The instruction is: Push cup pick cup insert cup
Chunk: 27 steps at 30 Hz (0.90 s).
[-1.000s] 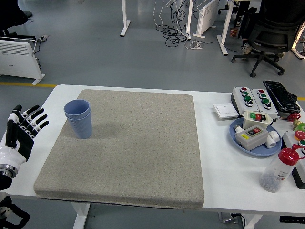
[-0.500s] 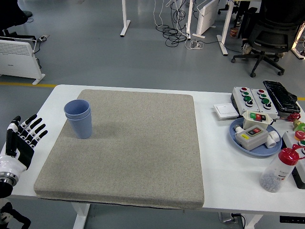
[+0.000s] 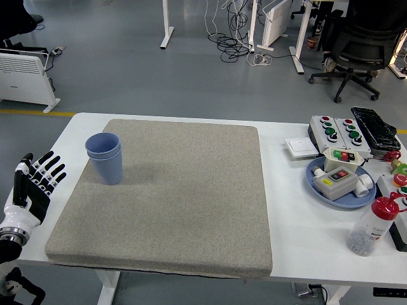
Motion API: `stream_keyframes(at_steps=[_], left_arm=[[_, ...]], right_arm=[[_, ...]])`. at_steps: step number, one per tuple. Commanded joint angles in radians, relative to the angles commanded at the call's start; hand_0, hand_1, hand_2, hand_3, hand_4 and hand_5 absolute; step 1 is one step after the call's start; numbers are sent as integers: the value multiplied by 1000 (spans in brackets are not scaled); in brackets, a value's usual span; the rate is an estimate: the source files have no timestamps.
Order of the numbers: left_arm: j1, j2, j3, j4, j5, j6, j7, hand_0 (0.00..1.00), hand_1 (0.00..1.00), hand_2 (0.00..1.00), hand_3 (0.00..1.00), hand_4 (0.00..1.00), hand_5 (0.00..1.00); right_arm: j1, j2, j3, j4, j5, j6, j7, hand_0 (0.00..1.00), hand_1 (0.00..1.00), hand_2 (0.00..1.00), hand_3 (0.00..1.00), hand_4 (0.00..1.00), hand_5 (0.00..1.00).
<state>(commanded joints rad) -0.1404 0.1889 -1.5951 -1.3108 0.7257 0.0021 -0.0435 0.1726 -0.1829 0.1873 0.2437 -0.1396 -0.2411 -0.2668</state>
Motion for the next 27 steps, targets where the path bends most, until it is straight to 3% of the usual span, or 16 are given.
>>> stream_keyframes(at_steps=[27], left_arm=[[-6,-3,-11,5,0,12,-1,886,855,877,817,585,998]], right_arm=[[9,0,2,-2,0,-2,3,688,609,636,574,96,489]])
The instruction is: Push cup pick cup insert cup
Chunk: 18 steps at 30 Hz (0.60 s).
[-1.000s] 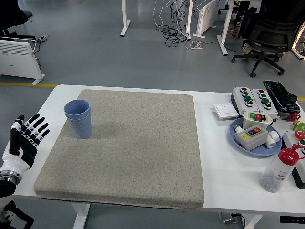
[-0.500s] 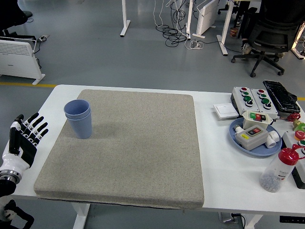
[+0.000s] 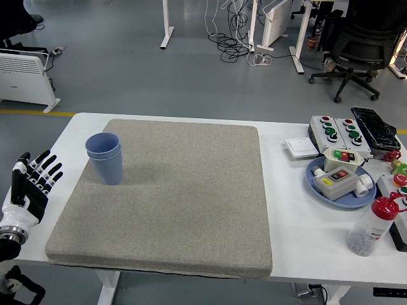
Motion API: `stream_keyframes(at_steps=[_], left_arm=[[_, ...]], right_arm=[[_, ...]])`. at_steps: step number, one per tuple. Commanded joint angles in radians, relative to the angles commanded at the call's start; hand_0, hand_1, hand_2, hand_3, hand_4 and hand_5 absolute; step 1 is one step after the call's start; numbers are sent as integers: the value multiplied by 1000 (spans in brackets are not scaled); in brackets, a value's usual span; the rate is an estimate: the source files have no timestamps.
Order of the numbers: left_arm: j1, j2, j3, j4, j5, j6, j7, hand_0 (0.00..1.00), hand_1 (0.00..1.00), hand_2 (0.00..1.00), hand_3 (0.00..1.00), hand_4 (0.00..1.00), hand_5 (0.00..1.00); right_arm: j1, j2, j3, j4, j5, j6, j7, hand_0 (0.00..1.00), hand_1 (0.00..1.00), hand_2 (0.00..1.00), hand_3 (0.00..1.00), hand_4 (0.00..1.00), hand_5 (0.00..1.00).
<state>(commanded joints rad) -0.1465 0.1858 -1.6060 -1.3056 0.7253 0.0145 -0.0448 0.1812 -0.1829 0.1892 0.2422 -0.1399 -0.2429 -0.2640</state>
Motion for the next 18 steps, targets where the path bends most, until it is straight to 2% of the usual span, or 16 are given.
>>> stream_keyframes(at_steps=[18], left_arm=[[-1,0,-7,1,1,2,-2,889,860,883,820,588,998]], right_arm=[[4,-1,-4,0,6,0,4,688,609,636,573,96,487]])
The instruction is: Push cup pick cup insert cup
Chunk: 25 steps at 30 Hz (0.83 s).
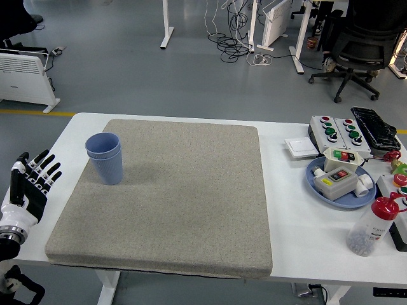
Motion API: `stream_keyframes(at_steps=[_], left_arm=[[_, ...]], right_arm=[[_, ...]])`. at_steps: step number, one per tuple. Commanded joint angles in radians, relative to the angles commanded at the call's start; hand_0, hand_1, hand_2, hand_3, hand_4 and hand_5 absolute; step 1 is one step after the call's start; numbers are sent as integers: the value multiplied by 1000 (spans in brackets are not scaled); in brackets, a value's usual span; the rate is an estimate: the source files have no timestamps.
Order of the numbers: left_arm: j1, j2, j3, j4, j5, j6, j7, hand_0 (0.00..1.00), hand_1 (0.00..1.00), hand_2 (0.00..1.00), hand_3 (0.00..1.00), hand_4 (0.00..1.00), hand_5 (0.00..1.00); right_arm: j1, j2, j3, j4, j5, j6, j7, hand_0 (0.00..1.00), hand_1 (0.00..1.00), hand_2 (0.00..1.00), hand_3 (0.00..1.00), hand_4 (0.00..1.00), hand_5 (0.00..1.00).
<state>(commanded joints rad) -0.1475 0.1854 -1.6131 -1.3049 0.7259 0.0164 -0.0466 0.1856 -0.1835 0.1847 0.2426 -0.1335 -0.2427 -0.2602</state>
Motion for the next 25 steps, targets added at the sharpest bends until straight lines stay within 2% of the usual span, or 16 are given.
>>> stream_keyframes(at_steps=[25], left_arm=[[7,-4,8,7,9,3,-2,891,866,886,822,591,998]], right_arm=[[-14,1,17,1,-29,-1,-10,688,609,636,573,97,491]])
